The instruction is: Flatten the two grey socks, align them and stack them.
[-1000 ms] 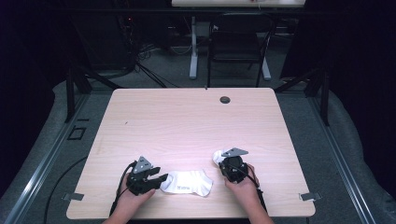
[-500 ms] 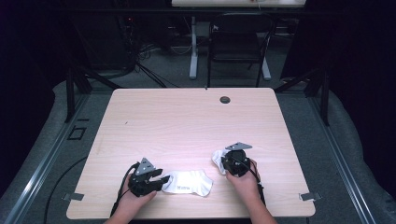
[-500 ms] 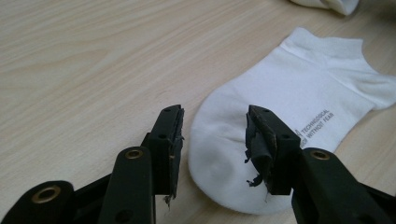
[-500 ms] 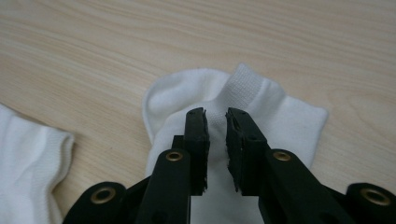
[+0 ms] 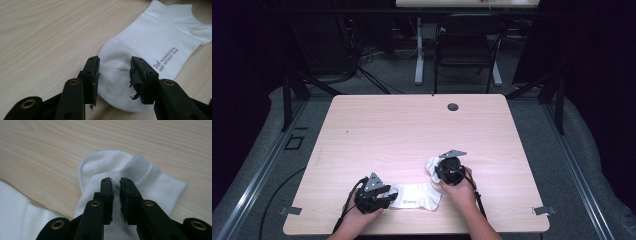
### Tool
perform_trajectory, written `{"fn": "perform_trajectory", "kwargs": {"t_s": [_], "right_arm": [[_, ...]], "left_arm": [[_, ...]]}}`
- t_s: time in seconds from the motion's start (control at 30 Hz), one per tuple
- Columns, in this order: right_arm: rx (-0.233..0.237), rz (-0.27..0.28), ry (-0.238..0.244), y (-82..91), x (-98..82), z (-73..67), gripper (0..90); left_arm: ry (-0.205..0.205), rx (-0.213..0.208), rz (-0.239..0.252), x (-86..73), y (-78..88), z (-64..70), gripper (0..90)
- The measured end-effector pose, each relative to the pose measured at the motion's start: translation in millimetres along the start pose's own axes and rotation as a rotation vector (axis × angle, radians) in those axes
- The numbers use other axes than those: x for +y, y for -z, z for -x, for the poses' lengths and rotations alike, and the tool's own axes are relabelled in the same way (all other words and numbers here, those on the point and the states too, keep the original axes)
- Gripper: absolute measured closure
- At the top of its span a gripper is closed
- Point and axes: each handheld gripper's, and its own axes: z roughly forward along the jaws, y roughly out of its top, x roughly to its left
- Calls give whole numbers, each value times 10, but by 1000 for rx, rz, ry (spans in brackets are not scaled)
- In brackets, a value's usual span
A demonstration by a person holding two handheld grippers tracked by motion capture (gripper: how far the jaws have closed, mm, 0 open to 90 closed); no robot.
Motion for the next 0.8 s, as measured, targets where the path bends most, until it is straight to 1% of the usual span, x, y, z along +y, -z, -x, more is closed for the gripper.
{"fn": "perform_trajectory", "kwargs": {"t_s": [0.03, 0.07, 0.1, 0.13, 0.17, 0.2, 0.23, 0.33, 0.4, 0.47, 0.57, 0.63, 0.67, 0.73, 0.77, 0.8], "right_arm": [[6, -8, 13, -28, 30, -39, 804], [13, -9, 16, -46, 46, -68, 805], [18, -3, 22, -74, 62, -106, 805], [21, -13, 41, -98, 88, -150, 805], [24, -16, 49, -113, 103, -177, 805], [34, -22, 63, -155, 143, -246, 807], [34, -22, 63, -155, 143, -246, 807], [50, -24, 84, -212, 185, -352, 810], [66, -26, 99, -247, 211, -418, 810], [76, -30, 116, -278, 235, -486, 810], [88, -24, 128, -324, 260, -586, 809], [94, -32, 151, -343, 281, -633, 803], [96, -32, 155, -347, 288, -647, 790], [90, -25, 174, -332, 310, -687, 765], [93, -10, 167, -324, 313, -704, 752], [95, -4, 169, -298, 323, -717, 742]], "left_arm": [[-3, -1, -1, 0, 0, 1, 587], [-4, -2, -2, 0, 1, 2, 588], [-2, -4, -3, -1, 2, 3, 589], [-1, -5, -2, -1, 2, 3, 589], [-3, -6, -3, 0, 4, 1, 589], [-1, -6, -3, 0, 4, 3, 590], [-3, -6, -5, 1, 5, 3, 590], [-2, -10, -7, 4, 6, 3, 589], [-9, -10, -8, 6, 7, 2, 590], [-4, -11, -6, 8, 8, 6, 590], [-7, -13, 0, 19, 26, 2, 589], [-3, -12, 11, 30, 50, -7, 588], [8, -10, 22, 34, 66, -13, 588], [12, -12, 26, 43, 96, -39, 587], [22, -10, 32, 43, 109, -50, 586], [18, -6, 34, 45, 123, -71, 586]]}}
